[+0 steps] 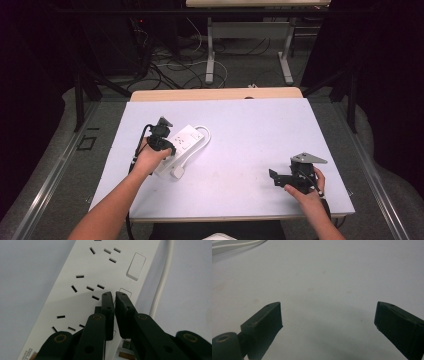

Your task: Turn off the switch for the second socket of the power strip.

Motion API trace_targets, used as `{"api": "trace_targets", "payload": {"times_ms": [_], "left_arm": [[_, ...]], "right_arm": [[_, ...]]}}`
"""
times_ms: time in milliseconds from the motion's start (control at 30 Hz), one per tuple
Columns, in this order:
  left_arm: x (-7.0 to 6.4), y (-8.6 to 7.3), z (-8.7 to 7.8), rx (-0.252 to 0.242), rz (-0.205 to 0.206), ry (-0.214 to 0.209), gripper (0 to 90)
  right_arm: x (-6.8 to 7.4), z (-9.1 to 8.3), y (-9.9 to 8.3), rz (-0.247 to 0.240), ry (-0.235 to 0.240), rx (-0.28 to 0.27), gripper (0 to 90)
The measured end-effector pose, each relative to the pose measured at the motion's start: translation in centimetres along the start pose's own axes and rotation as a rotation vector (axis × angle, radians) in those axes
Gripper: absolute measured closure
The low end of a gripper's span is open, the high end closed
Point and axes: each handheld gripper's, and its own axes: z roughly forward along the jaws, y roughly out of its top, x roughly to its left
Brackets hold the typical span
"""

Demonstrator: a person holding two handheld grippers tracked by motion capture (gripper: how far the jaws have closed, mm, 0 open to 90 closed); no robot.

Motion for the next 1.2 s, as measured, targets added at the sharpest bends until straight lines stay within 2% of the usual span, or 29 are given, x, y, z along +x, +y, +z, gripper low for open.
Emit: {"api": "trace_targets", "payload": {"times_ms": [767, 800, 1200], "left_arm": [[-0.06, -0.08, -0.01, 0.003, 0.016, 0.01, 89.8], [-0.09, -0.13, 0.12, 0.016, 0.016, 0.015, 90.0], [0.1, -0.24, 0.13, 0.005, 0.009, 0.004, 90.0]], "right_arm": [[0.02, 0.11, -0.02, -0.006, 0.004, 0.001, 7.0], [0.01, 0.1, -0.02, -0.007, 0.003, 0.001, 7.0], [0.01, 0.15, -0.02, -0.008, 0.004, 0.001, 7.0]]}}
